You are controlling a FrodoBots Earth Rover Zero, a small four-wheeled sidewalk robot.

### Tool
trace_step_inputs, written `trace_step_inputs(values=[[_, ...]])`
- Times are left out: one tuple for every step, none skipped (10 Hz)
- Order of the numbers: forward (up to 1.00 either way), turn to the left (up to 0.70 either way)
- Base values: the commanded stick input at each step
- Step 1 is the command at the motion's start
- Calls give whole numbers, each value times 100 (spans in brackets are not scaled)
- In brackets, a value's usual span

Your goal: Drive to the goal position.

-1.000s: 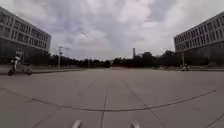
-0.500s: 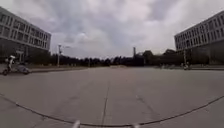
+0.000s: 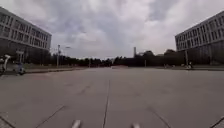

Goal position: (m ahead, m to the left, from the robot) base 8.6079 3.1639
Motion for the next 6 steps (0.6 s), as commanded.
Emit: trace_step_inputs(values=[[85, 0], [85, 0], [85, 0], [85, 0], [85, 0], [85, 0]])
